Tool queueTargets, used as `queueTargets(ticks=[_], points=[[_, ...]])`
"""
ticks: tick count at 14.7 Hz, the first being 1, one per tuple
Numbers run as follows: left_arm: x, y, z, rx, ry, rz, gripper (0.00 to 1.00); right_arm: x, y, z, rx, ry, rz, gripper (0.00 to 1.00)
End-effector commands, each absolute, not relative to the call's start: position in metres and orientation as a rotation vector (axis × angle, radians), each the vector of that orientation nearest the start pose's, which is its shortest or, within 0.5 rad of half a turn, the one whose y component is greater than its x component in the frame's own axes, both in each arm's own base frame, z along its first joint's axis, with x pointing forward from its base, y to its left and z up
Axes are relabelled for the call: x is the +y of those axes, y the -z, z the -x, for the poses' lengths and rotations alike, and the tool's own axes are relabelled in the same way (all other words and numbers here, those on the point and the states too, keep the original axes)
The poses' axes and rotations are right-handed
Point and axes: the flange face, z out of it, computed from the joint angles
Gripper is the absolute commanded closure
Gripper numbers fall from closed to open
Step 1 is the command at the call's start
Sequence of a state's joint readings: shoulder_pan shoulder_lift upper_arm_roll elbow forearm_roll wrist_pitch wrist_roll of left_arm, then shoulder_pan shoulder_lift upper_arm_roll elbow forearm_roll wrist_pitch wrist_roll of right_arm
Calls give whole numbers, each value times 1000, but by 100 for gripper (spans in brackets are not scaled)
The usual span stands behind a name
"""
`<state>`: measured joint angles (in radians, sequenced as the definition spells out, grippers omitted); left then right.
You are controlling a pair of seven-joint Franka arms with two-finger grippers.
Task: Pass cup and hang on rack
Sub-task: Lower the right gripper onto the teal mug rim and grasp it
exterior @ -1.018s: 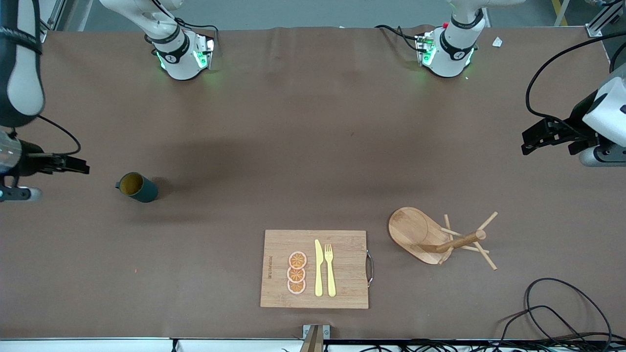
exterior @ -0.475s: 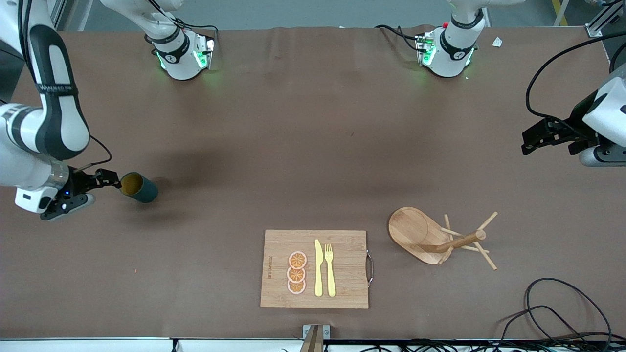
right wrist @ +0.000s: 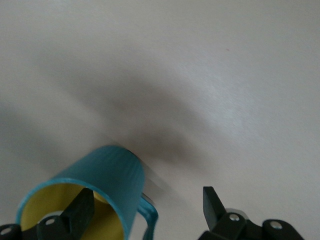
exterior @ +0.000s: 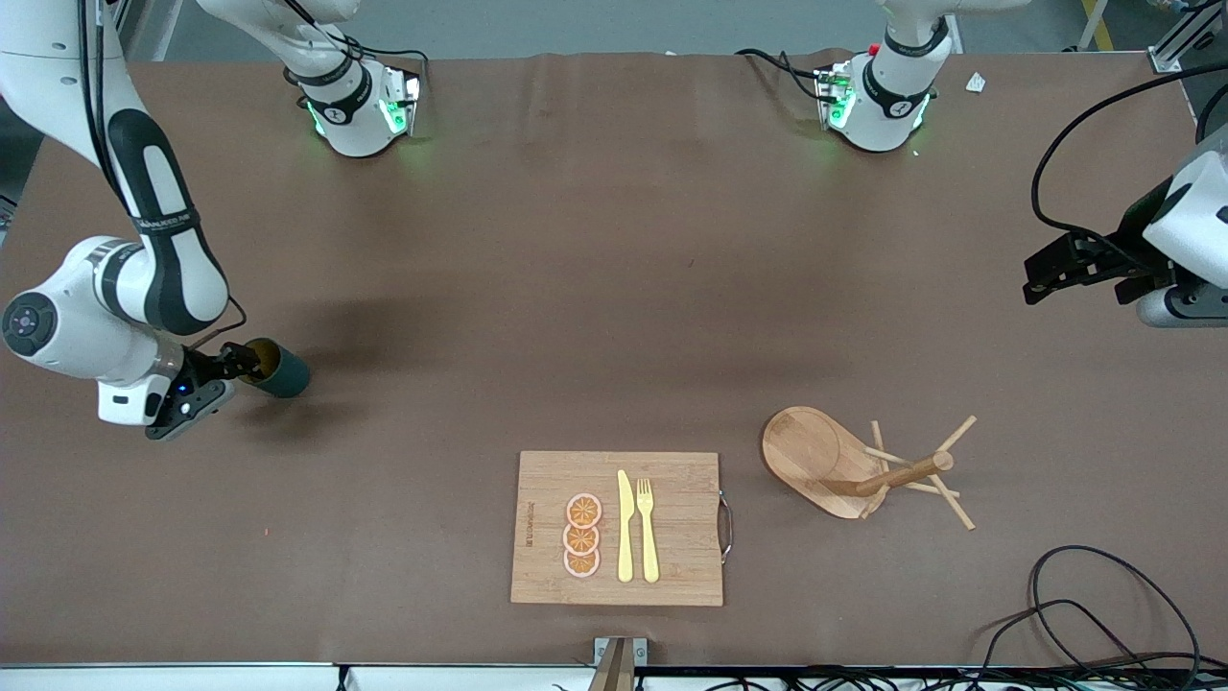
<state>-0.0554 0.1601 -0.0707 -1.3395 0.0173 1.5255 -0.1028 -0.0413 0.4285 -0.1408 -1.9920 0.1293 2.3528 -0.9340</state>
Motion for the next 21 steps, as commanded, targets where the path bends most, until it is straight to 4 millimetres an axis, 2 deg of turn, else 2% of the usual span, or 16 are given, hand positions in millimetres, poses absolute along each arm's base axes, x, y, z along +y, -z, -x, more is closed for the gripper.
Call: queueTargets(ticks=[1, 4, 5, 9, 10, 11, 14, 18, 19, 21], points=[[-68, -639, -595, 49, 55, 3150, 0, -95, -247, -587, -1056, -35, 2890, 19], [-69, -639, -595, 49, 55, 3151, 0, -93, -245, -589, -1317, -39, 2786, 79], [-69, -639, -595, 49, 52, 3151, 0, -93, -245, -589, -1322, -39, 2783, 98], [-69, -639, -595, 49, 55, 3151, 0, -94, -249, -589, -1288, -41, 2794, 100], [-70, -639, -594, 49, 52, 3152, 0, -90, -250, -587, -1214, -71, 2809, 100], [-70, -639, -595, 44, 55, 3152, 0, -78, -254, -585, -1147, -115, 2814, 100], [-70, -639, -595, 54, 52, 3153, 0, -33, -277, -587, -1010, -144, 2860, 100], [-70, -639, -594, 42, 52, 3152, 0, 47, -283, -588, -1161, -130, 2816, 100], [-70, -639, -594, 42, 52, 3152, 0, 68, -285, -587, -1161, -128, 2819, 100], [-70, -639, -595, 51, 52, 3153, 0, 108, -290, -585, -1050, -127, 2875, 100]])
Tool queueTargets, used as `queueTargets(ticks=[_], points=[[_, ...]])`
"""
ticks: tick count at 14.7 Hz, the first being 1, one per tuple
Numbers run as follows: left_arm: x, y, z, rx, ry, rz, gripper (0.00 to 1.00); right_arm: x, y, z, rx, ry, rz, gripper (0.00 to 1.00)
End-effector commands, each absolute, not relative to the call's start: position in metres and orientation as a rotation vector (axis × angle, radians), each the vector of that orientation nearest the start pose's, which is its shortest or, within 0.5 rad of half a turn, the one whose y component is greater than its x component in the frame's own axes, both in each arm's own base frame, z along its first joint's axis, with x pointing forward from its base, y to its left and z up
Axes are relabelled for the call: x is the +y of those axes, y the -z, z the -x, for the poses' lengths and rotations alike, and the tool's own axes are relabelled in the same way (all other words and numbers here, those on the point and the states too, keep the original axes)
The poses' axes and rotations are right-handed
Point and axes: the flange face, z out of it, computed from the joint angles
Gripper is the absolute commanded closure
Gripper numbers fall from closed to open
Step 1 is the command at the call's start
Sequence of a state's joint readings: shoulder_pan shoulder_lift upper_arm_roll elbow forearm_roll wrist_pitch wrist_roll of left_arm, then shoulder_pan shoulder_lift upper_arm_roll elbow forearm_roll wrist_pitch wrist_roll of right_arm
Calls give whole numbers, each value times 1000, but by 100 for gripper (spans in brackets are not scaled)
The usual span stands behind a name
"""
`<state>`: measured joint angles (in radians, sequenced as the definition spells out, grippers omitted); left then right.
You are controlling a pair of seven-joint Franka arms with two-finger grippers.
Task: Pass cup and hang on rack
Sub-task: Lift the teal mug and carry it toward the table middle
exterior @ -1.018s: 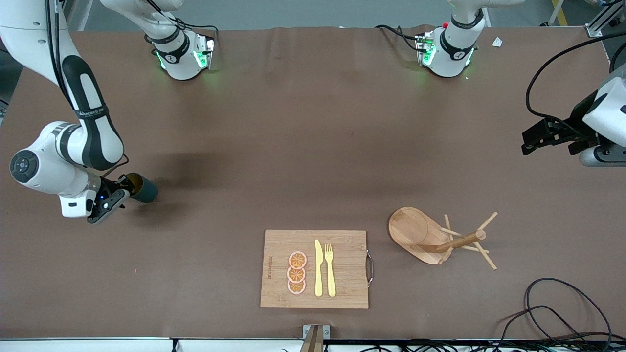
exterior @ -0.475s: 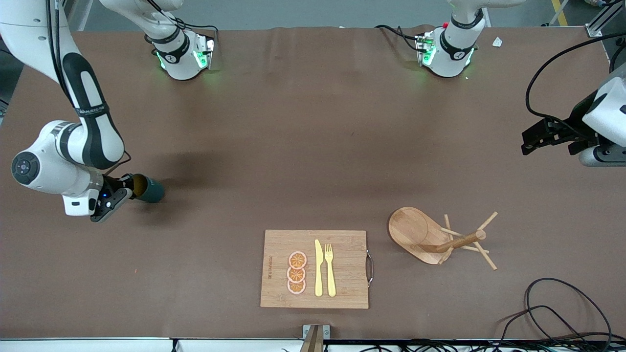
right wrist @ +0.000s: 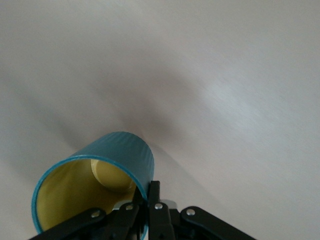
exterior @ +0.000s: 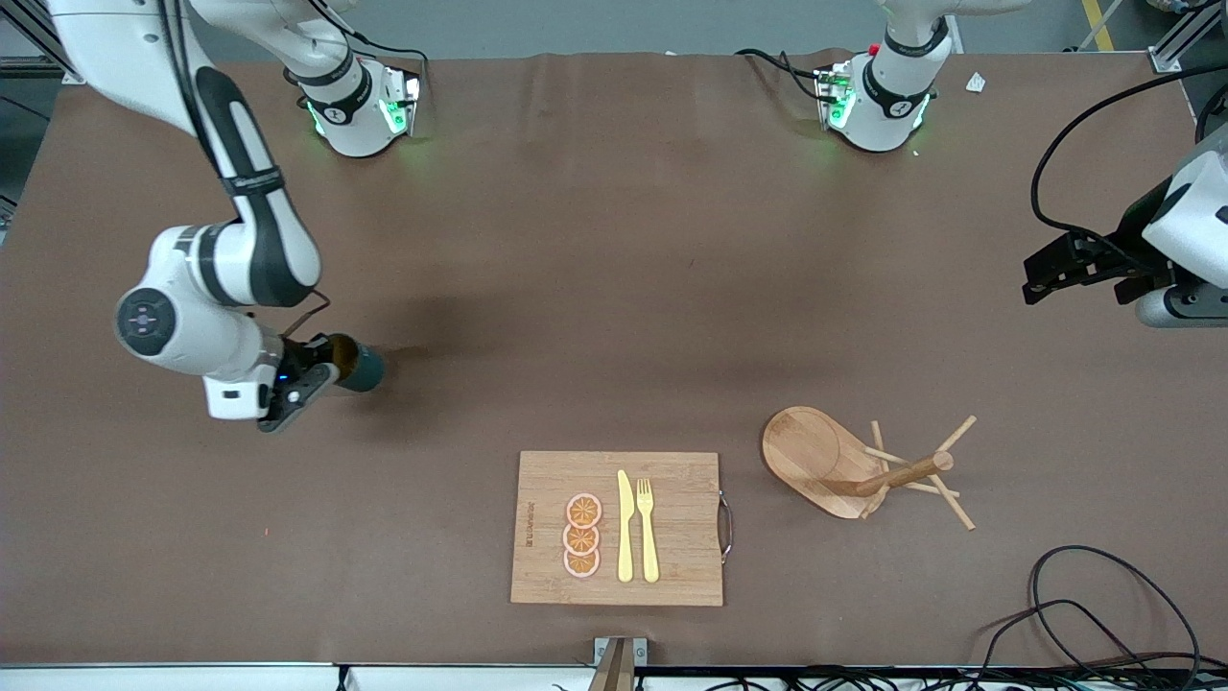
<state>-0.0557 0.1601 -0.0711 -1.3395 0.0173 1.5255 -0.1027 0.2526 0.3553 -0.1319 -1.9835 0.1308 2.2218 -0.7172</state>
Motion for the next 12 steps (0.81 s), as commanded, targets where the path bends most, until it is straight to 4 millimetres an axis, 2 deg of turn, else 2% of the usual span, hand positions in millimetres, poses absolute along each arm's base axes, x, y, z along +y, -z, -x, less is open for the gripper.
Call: queueTargets(ticks=[1, 5, 6, 10, 12], points=[[-70, -639, -595, 54, 54, 3153, 0, 132, -291, -581, -1010, -124, 2895, 100], [-68, -639, -595, 49, 54, 3153, 0, 219, -306, -571, -888, -82, 2951, 100], [-68, -639, -595, 44, 54, 3153, 0, 239, -305, -567, -834, -81, 2971, 100], [-69, -639, -595, 51, 52, 3151, 0, 305, -298, -555, -932, -70, 2953, 100], [-72, -638, -595, 35, 49, 3153, 0, 329, -293, -549, -944, -69, 2953, 100]])
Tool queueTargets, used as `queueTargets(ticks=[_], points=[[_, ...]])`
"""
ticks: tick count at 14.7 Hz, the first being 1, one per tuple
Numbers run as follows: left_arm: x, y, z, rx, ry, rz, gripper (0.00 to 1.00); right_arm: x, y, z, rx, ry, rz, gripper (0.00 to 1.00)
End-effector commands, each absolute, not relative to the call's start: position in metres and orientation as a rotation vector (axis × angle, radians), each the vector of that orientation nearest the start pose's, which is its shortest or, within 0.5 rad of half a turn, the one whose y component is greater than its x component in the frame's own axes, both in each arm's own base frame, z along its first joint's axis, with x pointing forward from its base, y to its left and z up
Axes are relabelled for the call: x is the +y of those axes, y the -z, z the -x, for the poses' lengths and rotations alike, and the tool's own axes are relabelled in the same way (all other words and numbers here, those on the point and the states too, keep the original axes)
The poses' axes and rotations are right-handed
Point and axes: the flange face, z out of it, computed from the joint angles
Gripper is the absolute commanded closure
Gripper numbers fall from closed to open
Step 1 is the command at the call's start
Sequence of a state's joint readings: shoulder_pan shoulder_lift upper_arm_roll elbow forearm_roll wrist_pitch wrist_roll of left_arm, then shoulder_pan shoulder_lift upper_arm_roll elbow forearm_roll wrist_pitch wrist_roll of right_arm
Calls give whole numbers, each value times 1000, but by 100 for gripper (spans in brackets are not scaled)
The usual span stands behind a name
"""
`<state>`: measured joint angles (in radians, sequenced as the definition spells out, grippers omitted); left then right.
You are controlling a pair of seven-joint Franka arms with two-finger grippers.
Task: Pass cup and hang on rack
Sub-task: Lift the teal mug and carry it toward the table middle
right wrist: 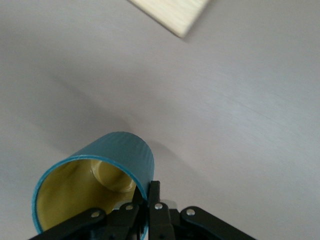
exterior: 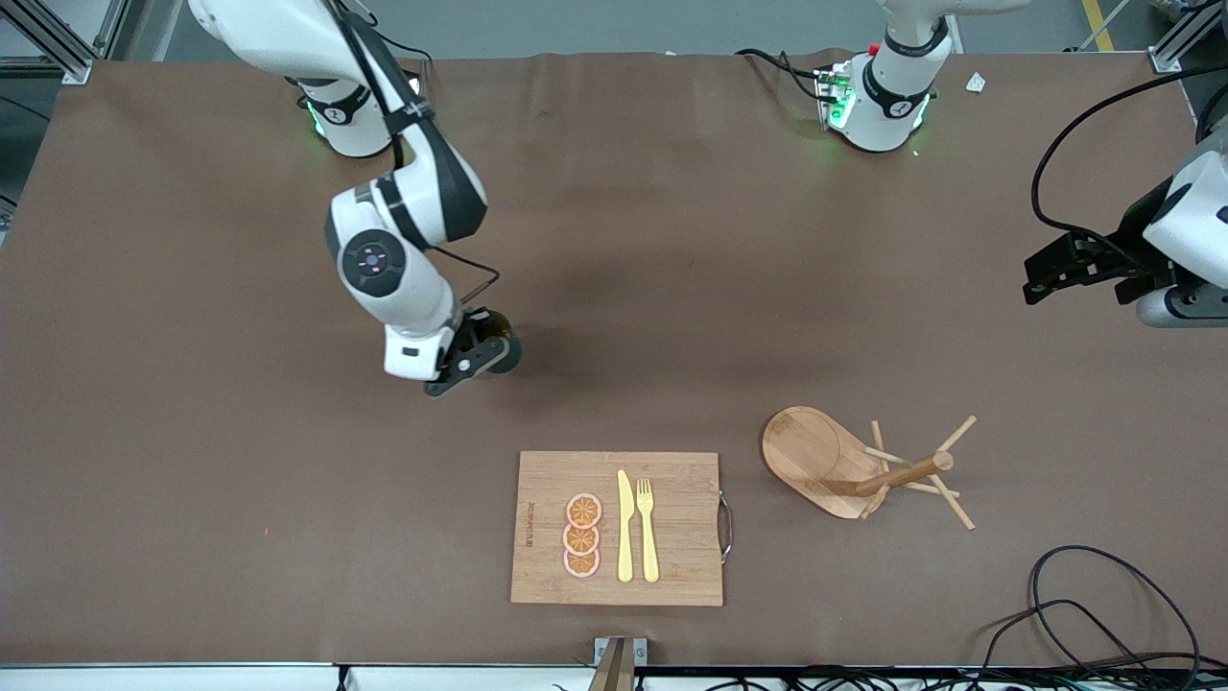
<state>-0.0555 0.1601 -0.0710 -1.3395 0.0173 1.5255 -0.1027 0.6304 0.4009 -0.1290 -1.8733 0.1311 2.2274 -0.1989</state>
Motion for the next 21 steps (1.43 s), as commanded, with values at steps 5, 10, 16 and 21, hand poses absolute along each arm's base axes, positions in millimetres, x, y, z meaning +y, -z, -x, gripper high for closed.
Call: queueTargets(ticks=[5, 10, 16, 21], points=[[-71, -633, -598, 11, 37, 3155, 0, 374, -277, -542, -991, -67, 2947, 98], [-51, -624, -600, -11, -8, 3153, 0, 413, -267, -528, -989, -59, 2955, 98], [-57, -610, -607, -55, -43, 3152, 0, 454, -267, -501, -980, -32, 2960, 98], [-73, -609, -606, -16, -39, 3155, 0, 485, -251, -494, -1035, -21, 2957, 98]])
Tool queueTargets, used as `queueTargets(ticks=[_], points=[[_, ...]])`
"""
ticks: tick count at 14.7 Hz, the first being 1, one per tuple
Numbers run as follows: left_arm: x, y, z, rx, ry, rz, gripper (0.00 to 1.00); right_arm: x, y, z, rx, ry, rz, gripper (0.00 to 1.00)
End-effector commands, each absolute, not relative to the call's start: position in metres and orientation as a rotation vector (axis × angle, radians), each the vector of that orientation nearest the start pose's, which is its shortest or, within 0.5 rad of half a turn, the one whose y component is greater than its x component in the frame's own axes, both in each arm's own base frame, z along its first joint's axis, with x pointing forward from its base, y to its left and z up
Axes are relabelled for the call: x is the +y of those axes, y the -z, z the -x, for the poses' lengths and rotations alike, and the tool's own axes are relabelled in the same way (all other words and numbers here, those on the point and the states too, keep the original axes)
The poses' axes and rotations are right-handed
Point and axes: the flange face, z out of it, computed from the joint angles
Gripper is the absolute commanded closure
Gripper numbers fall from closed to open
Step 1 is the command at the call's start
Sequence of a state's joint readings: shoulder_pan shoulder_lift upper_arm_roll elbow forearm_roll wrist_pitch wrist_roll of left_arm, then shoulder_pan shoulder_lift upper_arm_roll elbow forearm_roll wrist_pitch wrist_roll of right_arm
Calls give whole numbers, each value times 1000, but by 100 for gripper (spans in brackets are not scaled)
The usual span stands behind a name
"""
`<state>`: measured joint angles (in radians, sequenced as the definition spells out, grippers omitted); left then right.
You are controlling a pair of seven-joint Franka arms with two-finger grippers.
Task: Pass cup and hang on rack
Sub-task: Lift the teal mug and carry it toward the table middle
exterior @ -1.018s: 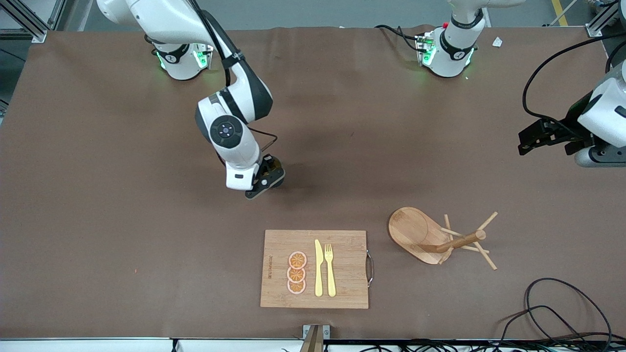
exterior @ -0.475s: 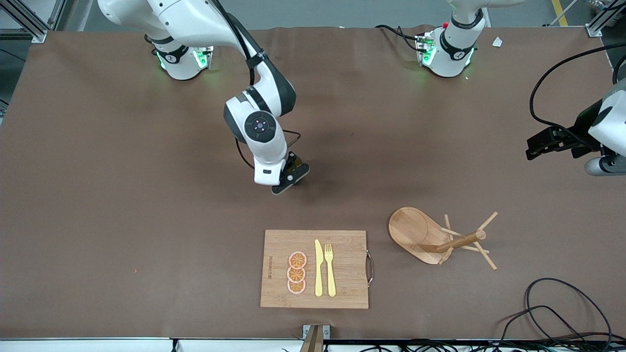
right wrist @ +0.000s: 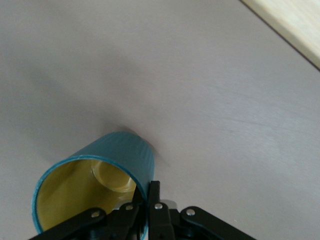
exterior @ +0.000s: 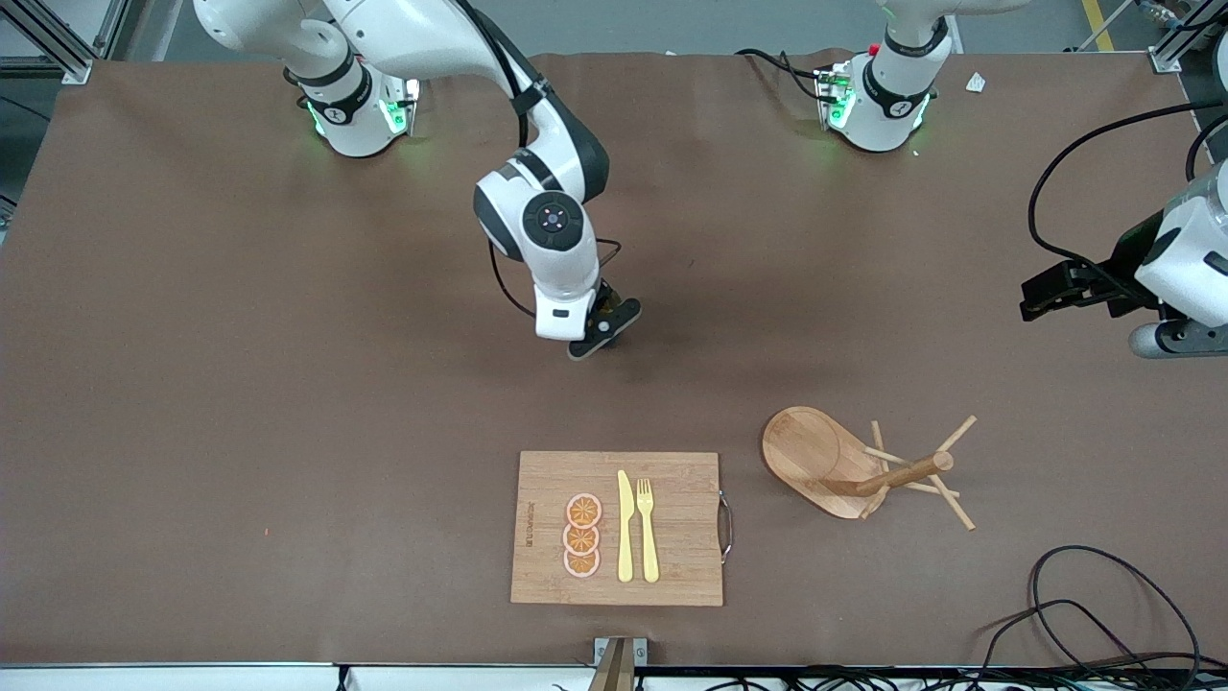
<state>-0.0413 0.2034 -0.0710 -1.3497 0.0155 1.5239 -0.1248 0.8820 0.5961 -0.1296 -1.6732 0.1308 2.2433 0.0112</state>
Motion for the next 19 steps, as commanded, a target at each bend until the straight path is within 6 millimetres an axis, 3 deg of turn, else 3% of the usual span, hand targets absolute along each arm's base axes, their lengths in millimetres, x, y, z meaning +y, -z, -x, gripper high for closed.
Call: queueTargets(ticks=[1, 7, 9, 10, 11, 12, 16, 19], points=[[-74, -609, -606, -11, -41, 3155, 0, 488, -249, -496, -1041, -13, 2955, 98], [-61, -608, -608, -44, -46, 3169, 0, 490, -245, -494, -1097, -10, 2953, 95], [-60, -602, -609, -37, -67, 3164, 0, 490, -245, -494, -1178, 8, 2958, 86], [-57, -602, -609, -25, -69, 3165, 0, 489, -247, -495, -1228, 30, 2969, 42], [-53, -601, -610, -35, -75, 3170, 0, 488, -247, -497, -1281, 49, 2980, 9], [-53, -599, -611, -37, -79, 3176, 0, 486, -248, -499, -1295, 57, 2989, 0], [-64, -601, -610, -35, -72, 3165, 0, 487, -255, -502, -1274, 67, 2987, 0], [-58, -604, -609, -129, -71, 3174, 0, 493, -264, -499, -1248, 67, 2976, 0]])
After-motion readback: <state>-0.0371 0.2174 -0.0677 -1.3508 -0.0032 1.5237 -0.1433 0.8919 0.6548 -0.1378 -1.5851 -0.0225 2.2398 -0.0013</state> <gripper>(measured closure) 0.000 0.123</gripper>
